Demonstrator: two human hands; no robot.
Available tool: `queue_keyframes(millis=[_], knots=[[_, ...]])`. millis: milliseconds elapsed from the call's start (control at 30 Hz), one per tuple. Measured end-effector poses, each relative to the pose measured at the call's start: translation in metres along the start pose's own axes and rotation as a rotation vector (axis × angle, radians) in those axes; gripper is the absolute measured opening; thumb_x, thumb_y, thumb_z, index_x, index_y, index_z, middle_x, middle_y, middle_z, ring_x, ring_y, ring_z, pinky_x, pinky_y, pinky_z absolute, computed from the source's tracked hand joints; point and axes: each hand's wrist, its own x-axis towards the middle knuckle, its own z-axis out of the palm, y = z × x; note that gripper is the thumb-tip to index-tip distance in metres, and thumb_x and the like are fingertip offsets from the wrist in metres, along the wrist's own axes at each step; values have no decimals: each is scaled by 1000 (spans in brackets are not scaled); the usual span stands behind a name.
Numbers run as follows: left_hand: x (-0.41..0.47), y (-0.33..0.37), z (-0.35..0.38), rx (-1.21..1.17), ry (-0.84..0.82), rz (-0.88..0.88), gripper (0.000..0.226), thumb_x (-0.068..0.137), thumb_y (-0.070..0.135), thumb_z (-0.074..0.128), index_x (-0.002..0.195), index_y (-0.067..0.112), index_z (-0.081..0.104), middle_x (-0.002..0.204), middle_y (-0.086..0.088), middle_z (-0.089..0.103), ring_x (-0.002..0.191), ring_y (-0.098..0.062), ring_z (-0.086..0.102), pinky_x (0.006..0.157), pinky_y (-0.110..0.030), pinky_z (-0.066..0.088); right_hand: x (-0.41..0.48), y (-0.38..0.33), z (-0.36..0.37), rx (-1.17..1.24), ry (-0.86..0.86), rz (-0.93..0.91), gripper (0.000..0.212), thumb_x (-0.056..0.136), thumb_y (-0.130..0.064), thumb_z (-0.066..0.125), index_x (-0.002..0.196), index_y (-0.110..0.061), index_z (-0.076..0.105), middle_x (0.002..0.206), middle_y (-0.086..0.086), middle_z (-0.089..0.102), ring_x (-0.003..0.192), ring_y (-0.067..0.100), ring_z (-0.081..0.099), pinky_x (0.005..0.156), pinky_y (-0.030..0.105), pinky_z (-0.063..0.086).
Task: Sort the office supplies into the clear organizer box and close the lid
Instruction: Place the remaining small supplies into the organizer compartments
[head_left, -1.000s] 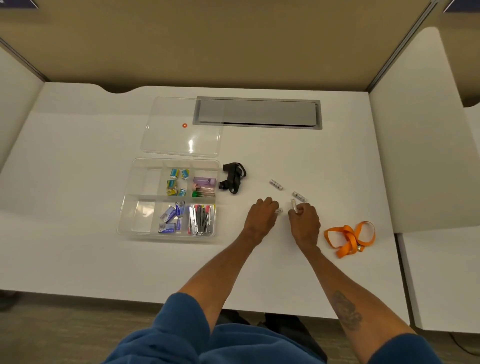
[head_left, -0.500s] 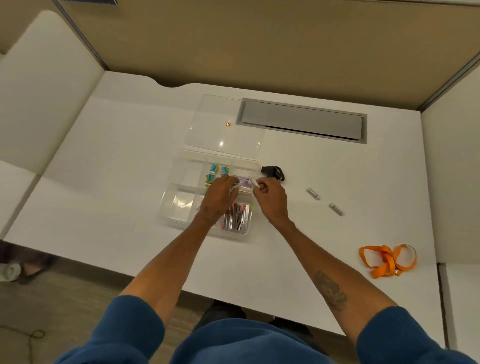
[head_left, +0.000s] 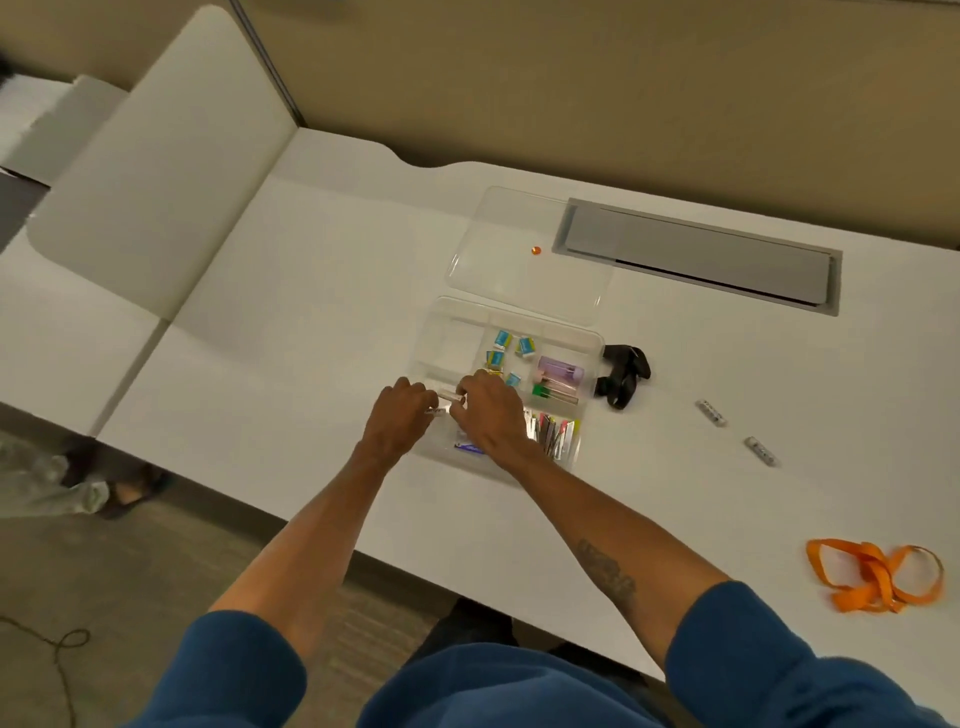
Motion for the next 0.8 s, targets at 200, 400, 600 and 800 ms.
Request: queue_keyframes(millis=[200,400,600,800], knots=[[-5,-11,11,1,-44,-21,19,84,4,62,98,14,71,94,-7,68,91,-31,56,69,-39,44,4,-11,14,-159,-75,-41,19,88,-20,55,97,-6,62,98,12,63,93,32,59,70,38,41],[5,-2,2,-76,34,-138,29,83,-2,51,98,15,70,98,-6,68,93,-29,56,72,-37,42,1,-11,14,-73,-55,-14,19,92,-22,54,102,-9,62,100,9,64,95,28,59,74,38,45],[33,44,-18,-205,244,-79,17,88,6,56,100,14,64,98,-5,67,83,-29,59,67,-41,47,-6,24,-23,30,153,63,20,96,-22,47,103,-12,63,99,5,66,90,22,60,71,34,49],[64,133,-25,-312,298,164,20,91,14,57,110,13,64,109,-6,66,92,-28,60,75,-43,49,-33,103,-77,105,393,221,18,96,-22,47,103,-13,61,97,4,65,89,20,60,75,34,51]])
